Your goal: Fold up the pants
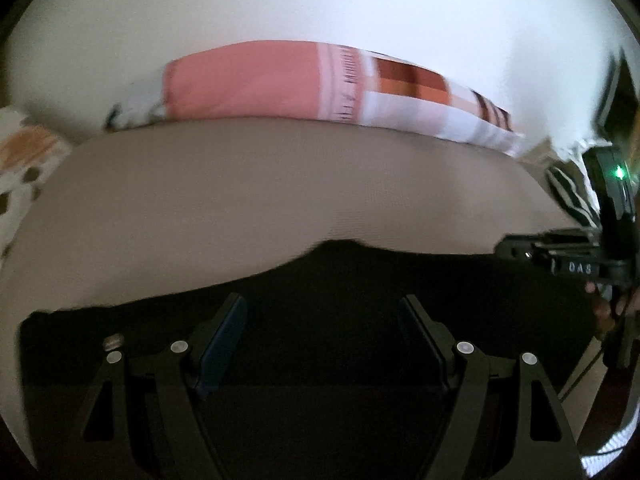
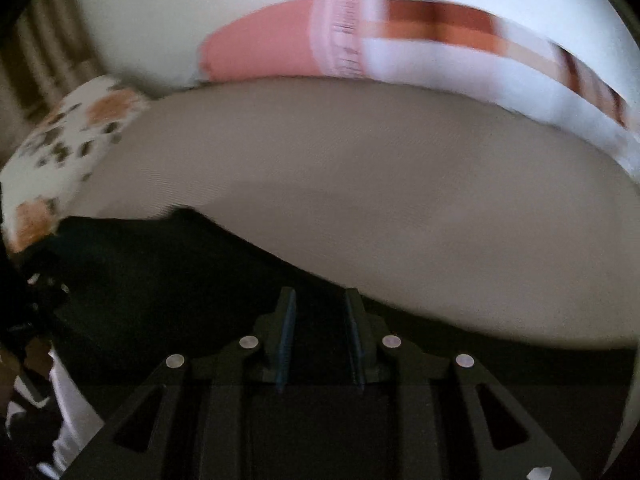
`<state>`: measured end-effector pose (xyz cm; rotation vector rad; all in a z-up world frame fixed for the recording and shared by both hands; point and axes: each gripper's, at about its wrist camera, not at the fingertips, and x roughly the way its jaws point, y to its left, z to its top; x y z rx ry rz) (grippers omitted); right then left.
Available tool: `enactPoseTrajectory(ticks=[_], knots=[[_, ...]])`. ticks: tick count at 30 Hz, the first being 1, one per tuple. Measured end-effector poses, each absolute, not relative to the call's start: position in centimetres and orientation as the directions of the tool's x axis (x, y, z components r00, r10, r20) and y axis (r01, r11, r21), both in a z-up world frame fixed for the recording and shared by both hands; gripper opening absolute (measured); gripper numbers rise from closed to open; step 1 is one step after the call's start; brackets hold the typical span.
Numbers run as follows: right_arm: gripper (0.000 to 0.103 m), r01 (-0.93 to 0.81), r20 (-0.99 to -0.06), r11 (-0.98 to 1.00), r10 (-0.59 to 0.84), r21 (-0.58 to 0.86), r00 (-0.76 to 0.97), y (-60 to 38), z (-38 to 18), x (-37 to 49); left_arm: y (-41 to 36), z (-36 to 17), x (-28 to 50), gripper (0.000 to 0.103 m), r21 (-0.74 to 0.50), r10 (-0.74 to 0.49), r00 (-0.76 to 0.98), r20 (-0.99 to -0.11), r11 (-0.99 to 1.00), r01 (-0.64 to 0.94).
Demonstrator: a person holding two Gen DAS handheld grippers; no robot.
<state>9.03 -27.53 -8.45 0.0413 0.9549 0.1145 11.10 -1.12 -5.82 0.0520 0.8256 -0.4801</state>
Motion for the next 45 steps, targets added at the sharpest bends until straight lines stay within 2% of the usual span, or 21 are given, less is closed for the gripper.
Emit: enactPoseTrajectory(ticks=[5,9,15,24,29,36,42,45], knots=[[0.025,0.076,-0.829,0.992,0.042,0.101,0.557,-33.7,-9.9,6.1,-4.9,-7.5,12.8,0.078,-0.152,-0.409,0.528,-0.744,0.873,0.463],[0.025,0.136,-0.832,0.986,0.002,0.093,0.554,-36.3,-11.1,5.2,-6.2,-9.0,15.0,0.078,-0.148,-0.373,0.505,-0.778,0.891,0.430],[0.018,0.180,-0.805,0.976,-0.011,0.120,0.593,-39.4,-12.0,4.9,-6.2,-10.8,17.4,0.078,-0.109,-0.298,0.513,-0.805,0.924,0.366],[0.023,0.188,-0.781,0.940,0.114,0.286,0.614,-45.1,-10.5,4.1,-6.9,-10.9,18.5,0.079,-0.056,-0.232,0.534,-0.813,0.944,0.326],[0.039,0.224,-0.779,0.902,0.168,0.368,0.604,-51.2,-9.3,0.8,-6.7,-10.0,17.5,0.079,-0.076,-0.229,0.515,-0.826,0.951,0.301],[0.039,0.347,-0.758,0.778,0.239,0.524,0.607,-60.8,-10.3,-4.4,-7.1,-8.2,14.0,0.079,-0.168,-0.321,0.453,-0.832,0.924,0.344],[0.039,0.312,-0.715,0.712,0.374,0.629,0.590,-64.2,-12.0,-5.2,-6.9,-8.5,12.8,0.079,-0.257,-0.367,0.390,-0.845,0.917,0.306],[0.039,0.283,-0.713,0.717,0.409,0.637,0.570,-64.3,-12.6,-4.6,-6.7,-8.9,12.1,0.079,-0.260,-0.356,0.376,-0.856,0.923,0.284]])
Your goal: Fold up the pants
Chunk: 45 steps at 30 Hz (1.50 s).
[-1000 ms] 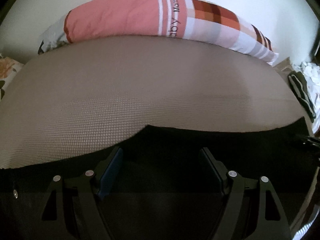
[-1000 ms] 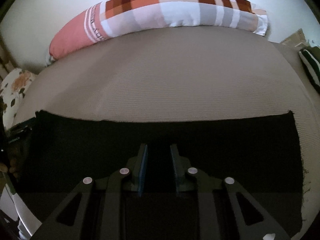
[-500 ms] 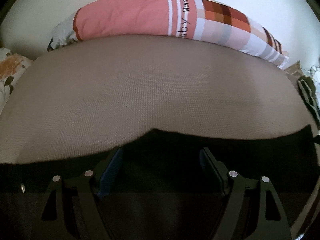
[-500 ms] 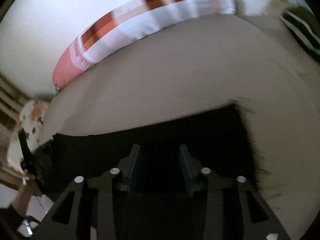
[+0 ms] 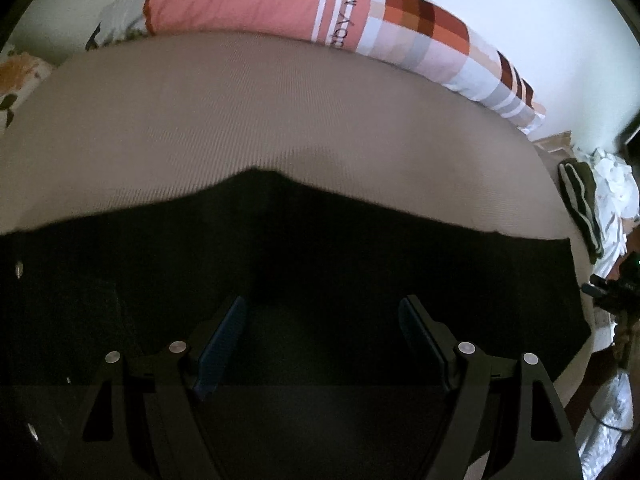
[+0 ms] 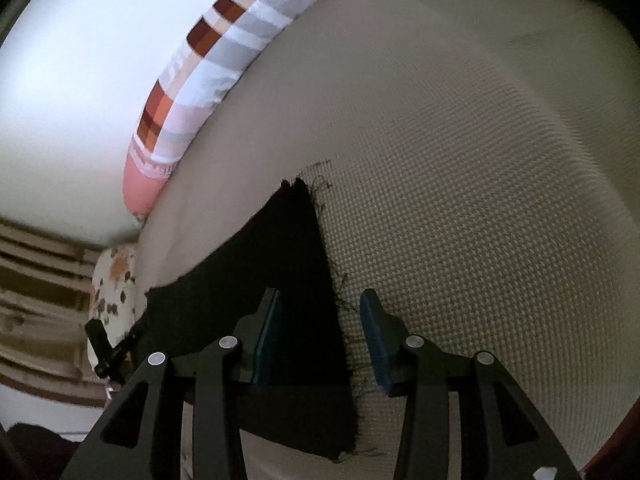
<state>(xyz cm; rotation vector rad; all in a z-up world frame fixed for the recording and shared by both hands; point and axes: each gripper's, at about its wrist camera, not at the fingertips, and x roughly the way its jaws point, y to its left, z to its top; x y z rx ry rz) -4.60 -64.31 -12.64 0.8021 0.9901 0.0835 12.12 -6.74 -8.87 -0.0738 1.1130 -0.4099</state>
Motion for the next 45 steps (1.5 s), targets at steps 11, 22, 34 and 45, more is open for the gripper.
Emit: enactPoseTrajectory(ticks=[11,22,34,45], knots=[[0.009,0.201,-0.691,0.727,0.472,0.656,0.547,-61.0,-14.4,-0.8,-6.6,-9.9,10.2,0.079,-0.174,-0.284,0.404,-0.870,0.942,0.287],[0.007,0.208,-0.687,0.760,0.390,0.616,0.614,-55.0,-8.0,-2.5,-6.5,-9.6,9.3,0.079,-0.122,-0.279,0.472,-0.836,0.934,0.335],[0.007,0.104,-0.669,0.776,0.458,0.622,0.585,-38.5,-3.3,2.6,0.5,-6.3,6.3,0.079,-0.159,-0.321,0.594,-0.737,0.937,0.310],[0.007,-0.037,-0.740,0.848,0.482,0.529,0.469,-24.1,-7.9,9.6,5.2,-5.2,4.4,0.079,-0.199,-0.355,0.631,-0.690,0.931,0.306]])
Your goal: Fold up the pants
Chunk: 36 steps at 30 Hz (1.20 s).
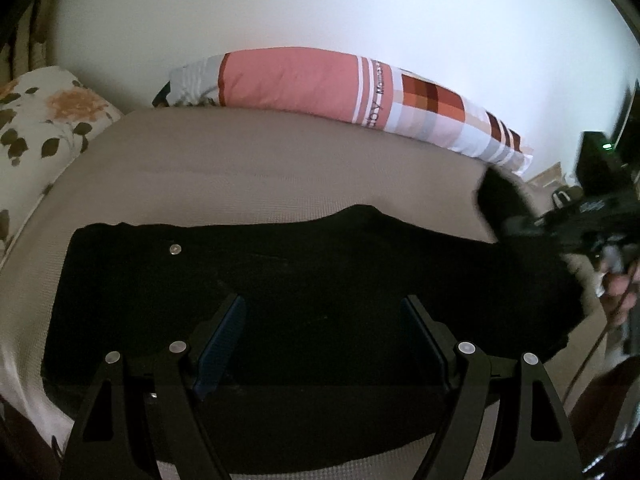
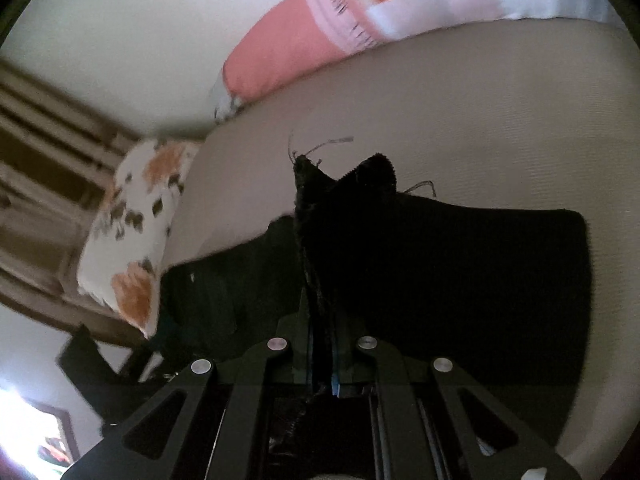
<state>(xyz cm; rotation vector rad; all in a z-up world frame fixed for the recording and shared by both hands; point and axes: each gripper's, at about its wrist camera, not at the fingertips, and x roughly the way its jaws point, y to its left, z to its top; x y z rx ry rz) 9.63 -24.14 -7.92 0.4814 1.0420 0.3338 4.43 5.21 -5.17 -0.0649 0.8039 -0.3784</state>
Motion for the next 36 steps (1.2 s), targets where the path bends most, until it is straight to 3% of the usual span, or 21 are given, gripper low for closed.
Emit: enactPoseTrajectory(ticks=[5,8,10,13,20,26,36], knots=[[0.008,-0.089,-0.805,0.899,0.425,0.429,0.414,-19.2,-11.0,10.9,5.7,-4.8,4.3,0.079,-0.224,-0.391,0.620,-0.681,0.916,0.332],[0.019,-0.111,-0.825,0.899,0.433,0.423,0.363,-17.5,-12.8,11.6,5.5,-4.6,4.5,0.079,-0.253,-0.427,0.604,-0.673,0.900,0.355],[0.027,-0.099,-0.806,0.877,0.472,0.470,0.356,-17.6,-12.8,11.5,5.3,-4.7,4.7,0.079,-0.265,-0.439,0.592,-0.676,0.894,0.360],[0.027,-0.084,-0.755,0.852,0.500,0.517,0.423,-19.0,-11.1,10.1,5.0,-5.0,5.2,0.079,-0.317,-0.483,0.548,-0.683,0.872,0.373],[0.038,0.086,-0.703,0.836,0.395,0.542,0.592,-24.8,-7.8,4.2,2.9,-6.9,6.9,0.079,-0.495,-0.625,0.359,-0.694,0.775,0.393],[0.039,0.204,-0.642,0.752,0.348,0.626,0.683,-28.2,-8.3,1.0,0.3,-8.9,8.5,0.076,-0.578,-0.667,0.227,-0.709,0.735,0.355],[0.039,0.228,-0.650,0.749,0.332,0.622,0.684,-28.5,-10.1,1.8,-2.0,-11.1,10.6,0.076,-0.644,-0.686,0.131,-0.715,0.720,0.258]])
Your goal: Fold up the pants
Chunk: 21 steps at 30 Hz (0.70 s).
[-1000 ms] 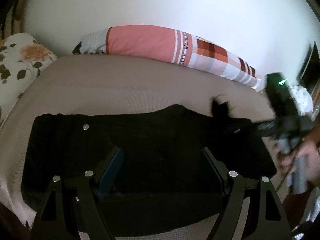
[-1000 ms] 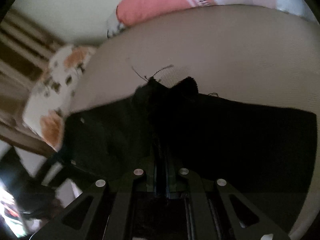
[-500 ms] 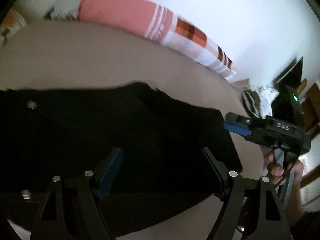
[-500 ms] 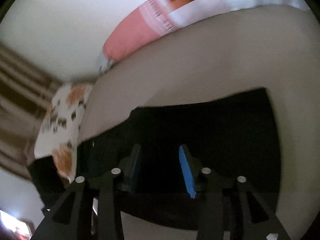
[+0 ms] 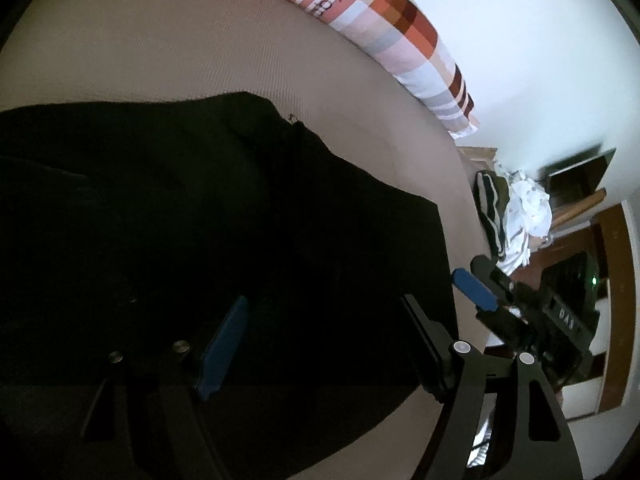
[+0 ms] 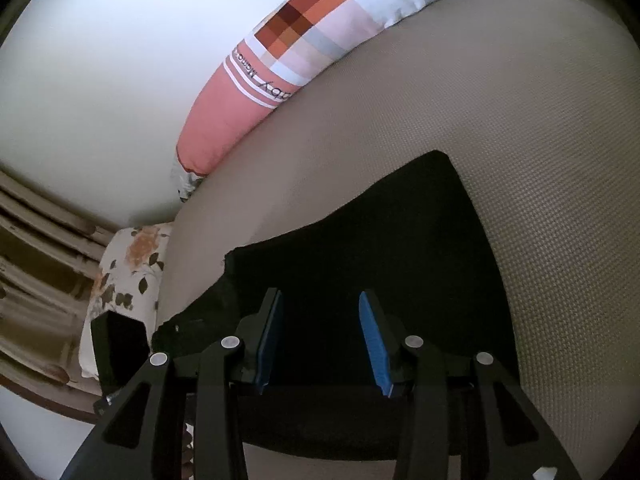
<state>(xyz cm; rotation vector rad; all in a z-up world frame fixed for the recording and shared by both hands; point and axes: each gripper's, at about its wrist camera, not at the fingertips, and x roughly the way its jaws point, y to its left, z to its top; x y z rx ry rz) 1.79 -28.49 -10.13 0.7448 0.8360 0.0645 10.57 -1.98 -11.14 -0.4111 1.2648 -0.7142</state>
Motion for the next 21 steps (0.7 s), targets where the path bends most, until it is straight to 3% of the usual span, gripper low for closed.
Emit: enactPoseTrajectory(ticks=[4,7,9,11,18,21], knots=[[0.039,0.224,-0.658,0.748,0.351,0.625,0.666,-28.9,-10.7,2.1,-3.2,-11.2,10.7,0.076,-0.628,-0.674,0.133,-0.727,0.731,0.268],[0.039,0.223,-0.667,0.761,0.340,0.609,0.663,-29.0,-10.7,2.3,-3.8,-11.2,10.6,0.044,-0.598,-0.654,0.149,-0.742,0.746,0.292],[0.039,0.221,-0.669,0.770,0.329,0.599,0.666,-29.1,-10.5,2.6,-4.1,-11.8,10.7,0.015,-0.568,-0.623,0.141,-0.770,0.769,0.295],[0.039,0.223,-0.673,0.777,0.319,0.589,0.667,-29.3,-10.4,2.6,-4.4,-12.0,10.6,0.007,-0.537,-0.598,0.151,-0.787,0.785,0.308],[0.039,0.269,-0.725,0.823,0.229,0.500,0.650,-30.0,-10.4,2.5,-4.0,-10.0,8.7,0.004,-0.464,-0.573,0.236,-0.785,0.796,0.389],[0.039,0.281,-0.751,0.838,0.210,0.468,0.626,-29.9,-11.1,2.8,-3.6,-11.5,8.9,0.005,-0.442,-0.544,0.228,-0.807,0.814,0.377]])
